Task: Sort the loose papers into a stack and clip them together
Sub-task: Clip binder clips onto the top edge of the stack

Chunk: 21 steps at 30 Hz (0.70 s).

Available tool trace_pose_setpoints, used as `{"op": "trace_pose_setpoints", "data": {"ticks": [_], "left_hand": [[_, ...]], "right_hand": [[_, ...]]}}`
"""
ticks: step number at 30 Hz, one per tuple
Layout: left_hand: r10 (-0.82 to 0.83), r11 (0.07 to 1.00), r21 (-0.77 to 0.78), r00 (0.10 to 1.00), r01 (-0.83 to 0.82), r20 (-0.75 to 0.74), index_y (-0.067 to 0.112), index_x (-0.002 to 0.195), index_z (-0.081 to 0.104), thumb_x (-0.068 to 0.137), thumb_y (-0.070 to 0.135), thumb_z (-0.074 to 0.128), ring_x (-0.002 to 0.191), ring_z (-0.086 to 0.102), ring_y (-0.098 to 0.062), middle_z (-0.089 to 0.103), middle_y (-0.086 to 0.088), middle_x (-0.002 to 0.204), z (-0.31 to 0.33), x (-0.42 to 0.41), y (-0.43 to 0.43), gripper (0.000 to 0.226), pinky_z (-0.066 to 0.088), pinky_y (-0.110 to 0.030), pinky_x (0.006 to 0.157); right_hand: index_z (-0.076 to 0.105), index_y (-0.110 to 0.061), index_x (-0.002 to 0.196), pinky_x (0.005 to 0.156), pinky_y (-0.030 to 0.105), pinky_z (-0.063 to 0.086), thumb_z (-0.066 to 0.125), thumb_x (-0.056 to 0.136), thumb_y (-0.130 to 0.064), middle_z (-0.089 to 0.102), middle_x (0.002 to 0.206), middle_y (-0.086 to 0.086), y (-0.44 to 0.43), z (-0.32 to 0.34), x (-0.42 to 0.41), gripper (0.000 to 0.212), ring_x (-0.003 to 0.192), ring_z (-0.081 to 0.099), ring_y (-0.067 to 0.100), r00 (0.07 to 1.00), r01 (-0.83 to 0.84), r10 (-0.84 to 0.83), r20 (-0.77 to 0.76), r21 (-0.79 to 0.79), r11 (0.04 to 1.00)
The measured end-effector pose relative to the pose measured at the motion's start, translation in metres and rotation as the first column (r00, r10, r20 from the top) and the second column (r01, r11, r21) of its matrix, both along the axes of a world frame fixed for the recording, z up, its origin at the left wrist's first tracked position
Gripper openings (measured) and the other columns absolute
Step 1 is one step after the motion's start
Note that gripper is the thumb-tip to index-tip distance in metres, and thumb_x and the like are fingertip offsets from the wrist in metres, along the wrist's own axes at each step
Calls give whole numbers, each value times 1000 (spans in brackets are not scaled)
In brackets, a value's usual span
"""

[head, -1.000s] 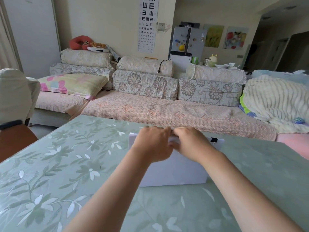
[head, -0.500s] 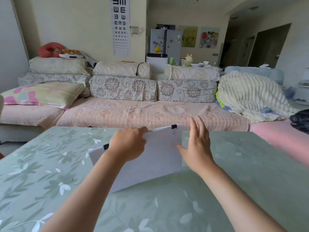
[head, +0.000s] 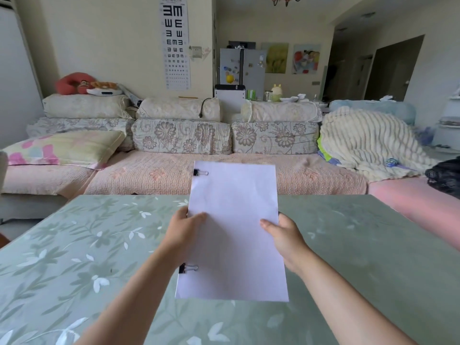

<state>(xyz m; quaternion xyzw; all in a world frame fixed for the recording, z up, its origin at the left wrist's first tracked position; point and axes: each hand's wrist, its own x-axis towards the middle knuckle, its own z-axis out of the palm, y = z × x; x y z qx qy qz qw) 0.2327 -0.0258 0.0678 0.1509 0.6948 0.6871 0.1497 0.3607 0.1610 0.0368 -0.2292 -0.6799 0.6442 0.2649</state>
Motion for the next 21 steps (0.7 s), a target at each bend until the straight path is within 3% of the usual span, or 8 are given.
{"op": "trace_pose_setpoints", "data": {"ticks": [5, 10, 12, 14, 16, 18, 20, 21], "left_hand": [[-146, 920, -357, 986, 164, 76, 11, 77, 50, 69, 10, 51, 58, 45, -21, 49, -9, 67, -38, 0, 4, 8, 34, -24, 54], [-221, 775, -585, 970, 239, 103, 4, 81, 60, 75, -2, 48, 64, 53, -23, 55, -10, 75, -71, 0, 3, 15, 49, -26, 56], [-248, 664, -727, 969, 173, 4, 8, 79, 54, 76, 2, 50, 67, 52, -23, 50, -6, 74, -81, 2, 4, 7, 42, -24, 56], [-294, 523, -849, 951, 75, -98, 9, 92, 55, 84, 9, 51, 83, 58, -25, 52, -6, 87, -85, 5, 5, 9, 39, -23, 62], [-311, 477, -879, 938, 18, -150, 9, 90, 53, 89, 15, 50, 92, 56, -26, 56, -8, 98, -85, 7, 9, 7, 39, -25, 69], [-309, 458, -889, 935, -11, -171, 14, 73, 40, 91, 20, 49, 88, 49, -25, 50, -2, 85, -83, 11, 11, 21, 39, -25, 67], [-290, 455, -890, 944, -10, -159, 15, 71, 37, 91, 23, 49, 84, 50, -25, 44, 0, 76, -83, 12, 13, 24, 37, -26, 59], [-299, 459, -889, 940, -10, -165, 14, 75, 41, 90, 24, 49, 84, 51, -25, 47, -1, 78, -85, 12, 14, 20, 36, -26, 58]], "right_hand": [[48, -18, 127, 88, 32, 43, 61, 91, -22, 58, 123, -2, 12, -31, 8, 38, 111, 55, 21, 940, 65, -95, 328, 104, 993], [49, -8, 123, 78, 30, 44, 62, 90, -22, 58, 116, 6, 14, -58, 11, 37, 102, 57, 24, 839, -5, -102, 535, 195, 981], [52, -8, 113, 68, 29, 41, 63, 87, -25, 57, 100, 5, 13, -65, 13, 33, 85, 55, 23, 782, -54, -116, 613, 251, 966], [48, -12, 84, 55, 28, 30, 63, 82, -26, 45, 73, 1, 10, -65, 17, 20, 61, 41, 20, 711, -118, -139, 689, 311, 943], [35, -16, 72, 53, 29, 23, 62, 78, -25, 35, 65, -1, 12, -65, 19, 29, 56, 31, 19, 689, -134, -138, 712, 313, 940], [35, -16, 73, 53, 28, 25, 60, 79, -24, 38, 69, -1, 9, -62, 21, 27, 57, 33, 20, 693, -123, -158, 703, 331, 936], [47, -15, 85, 53, 26, 32, 58, 77, -28, 48, 81, 1, 8, -63, 21, 19, 61, 42, 19, 709, -148, -135, 693, 334, 931], [53, -16, 99, 54, 25, 37, 57, 72, -33, 55, 92, 2, 8, -65, 21, 32, 66, 47, 19, 722, -163, -104, 684, 314, 936]]}}
